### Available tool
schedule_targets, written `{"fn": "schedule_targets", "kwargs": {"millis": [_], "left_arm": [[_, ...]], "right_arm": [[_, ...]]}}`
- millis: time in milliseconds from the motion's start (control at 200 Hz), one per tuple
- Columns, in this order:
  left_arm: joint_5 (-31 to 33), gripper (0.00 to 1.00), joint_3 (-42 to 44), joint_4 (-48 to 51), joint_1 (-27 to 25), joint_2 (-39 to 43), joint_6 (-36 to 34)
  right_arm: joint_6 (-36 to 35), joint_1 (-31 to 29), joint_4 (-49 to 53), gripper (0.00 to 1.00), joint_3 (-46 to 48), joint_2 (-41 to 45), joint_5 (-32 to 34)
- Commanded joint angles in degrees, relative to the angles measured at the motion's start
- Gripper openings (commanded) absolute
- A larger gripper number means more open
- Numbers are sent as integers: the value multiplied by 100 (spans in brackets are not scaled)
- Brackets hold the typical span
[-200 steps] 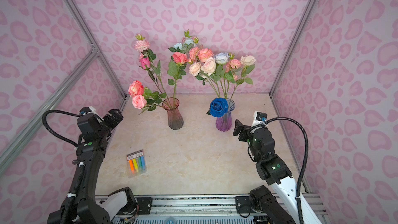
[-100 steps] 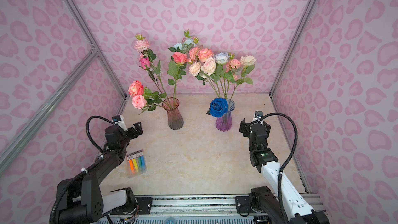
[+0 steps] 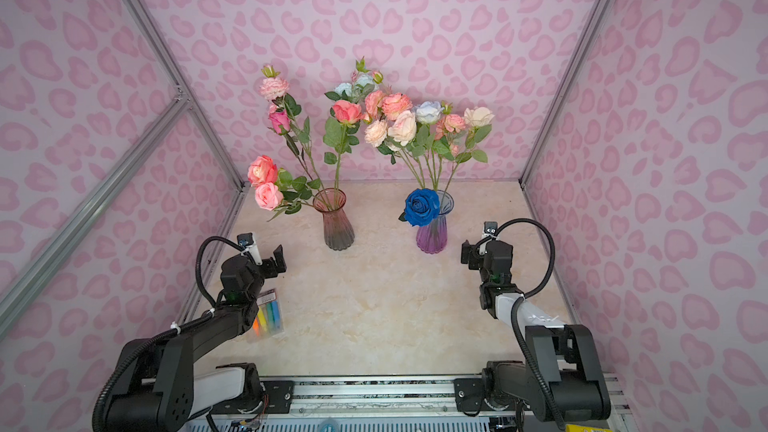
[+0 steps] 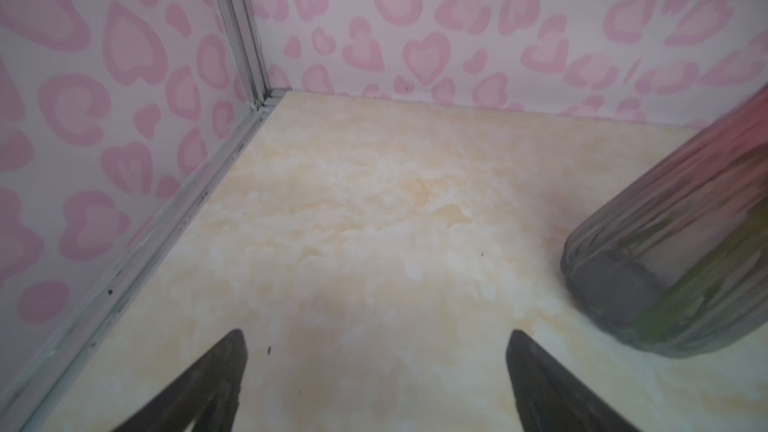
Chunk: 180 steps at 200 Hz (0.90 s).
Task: Arrange the flowers into the vase
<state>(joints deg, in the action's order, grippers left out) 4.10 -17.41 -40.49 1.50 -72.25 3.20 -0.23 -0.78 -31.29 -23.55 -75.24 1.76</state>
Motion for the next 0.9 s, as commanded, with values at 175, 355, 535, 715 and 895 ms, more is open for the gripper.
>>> {"fn": "schedule_targets", "kwargs": {"millis": [175, 355, 535, 715, 895], "left_arm": [[-337, 98, -94, -1681, 37, -1233, -32], [-290, 98, -185, -1445, 36, -1203, -38], [-275, 98, -177, -1456, 28, -1212, -42], [-267, 98, -181, -1453, 27, -1208, -48], [-244, 98, -222, -1403, 17, -1224, -48]], "right_arm": [[131, -1, -2538, 99, 673, -838, 302], [142, -49, -3272, 99, 823, -1306, 581], [265, -76, -2451, 99, 417, -1303, 888], [262, -73, -2339, 99, 380, -1274, 892], [265, -81, -2340, 99, 385, -1267, 879]]}}
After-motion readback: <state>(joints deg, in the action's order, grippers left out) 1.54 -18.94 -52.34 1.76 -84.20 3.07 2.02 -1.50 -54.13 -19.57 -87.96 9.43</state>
